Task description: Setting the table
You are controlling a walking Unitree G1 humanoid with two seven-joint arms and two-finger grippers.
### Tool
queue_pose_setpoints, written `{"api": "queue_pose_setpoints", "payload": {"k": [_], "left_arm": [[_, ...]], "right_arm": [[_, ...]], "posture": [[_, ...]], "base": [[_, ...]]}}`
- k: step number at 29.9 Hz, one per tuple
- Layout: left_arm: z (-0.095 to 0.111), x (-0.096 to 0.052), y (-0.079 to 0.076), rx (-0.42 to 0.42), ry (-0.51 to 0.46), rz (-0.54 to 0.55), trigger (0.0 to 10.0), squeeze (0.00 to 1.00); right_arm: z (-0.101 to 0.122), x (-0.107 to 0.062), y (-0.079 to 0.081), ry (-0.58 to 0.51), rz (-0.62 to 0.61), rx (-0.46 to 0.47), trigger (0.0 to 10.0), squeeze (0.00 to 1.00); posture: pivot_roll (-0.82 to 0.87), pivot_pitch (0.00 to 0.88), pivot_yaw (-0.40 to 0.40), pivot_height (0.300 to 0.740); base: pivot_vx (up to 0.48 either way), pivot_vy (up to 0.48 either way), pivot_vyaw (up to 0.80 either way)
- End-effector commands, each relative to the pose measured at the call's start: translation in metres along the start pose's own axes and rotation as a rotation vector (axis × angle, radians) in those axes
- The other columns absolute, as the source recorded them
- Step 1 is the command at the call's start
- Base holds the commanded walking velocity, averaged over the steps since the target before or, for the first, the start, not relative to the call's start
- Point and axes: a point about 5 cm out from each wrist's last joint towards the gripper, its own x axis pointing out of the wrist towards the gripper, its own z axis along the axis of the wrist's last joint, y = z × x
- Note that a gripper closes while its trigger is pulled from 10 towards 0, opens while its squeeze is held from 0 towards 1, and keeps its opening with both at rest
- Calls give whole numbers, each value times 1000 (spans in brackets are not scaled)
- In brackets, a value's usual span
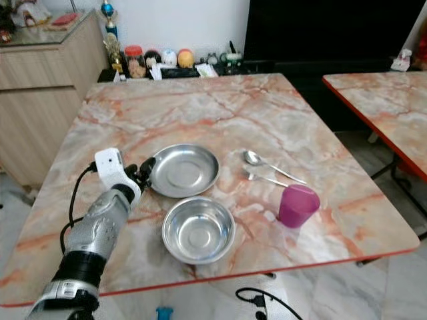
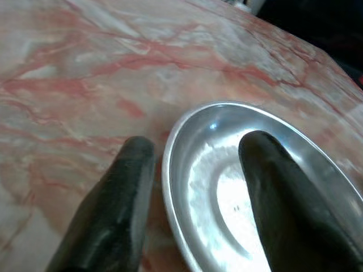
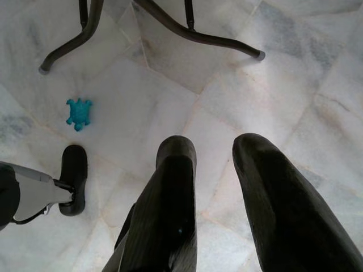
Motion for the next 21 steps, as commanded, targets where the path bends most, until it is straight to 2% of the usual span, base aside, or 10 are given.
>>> {"api": "queue_pose_setpoints", "payload": {"k": [1,2,3,5,10,14,21], "left_arm": [[-1,2,2,-6,21,25,10000,1000],[0,3,3,-4,22,29,10000,400],[0,3,4,-2,21,37,10000,0],[1,5,8,-7,23,56,10000,0],[-5,5,13,53,39,61,10000,0],[-12,2,17,38,51,63,10000,0],[-19,3,14,64,75,12,10000,0]], "right_arm": [[0,0,0,4,-2,-7,10000,0],[0,0,0,4,-2,-7,10000,0],[0,0,0,4,-2,-6,10000,0],[-1,0,0,5,-2,-7,10000,0],[-1,0,0,6,1,-10,10000,0],[-2,0,0,5,-2,-4,10000,0],[-1,0,0,4,-6,0,10000,0]], "posture": [[117,0,-34,740],[117,0,-34,740],[116,0,-34,740],[117,0,-34,740],[117,0,-33,740],[111,0,-28,740],[110,0,-28,740]], "base": [[0,0,0],[0,0,0],[0,0,0],[0,0,0],[0,0,0],[0,0,0],[0,0,0]]}}
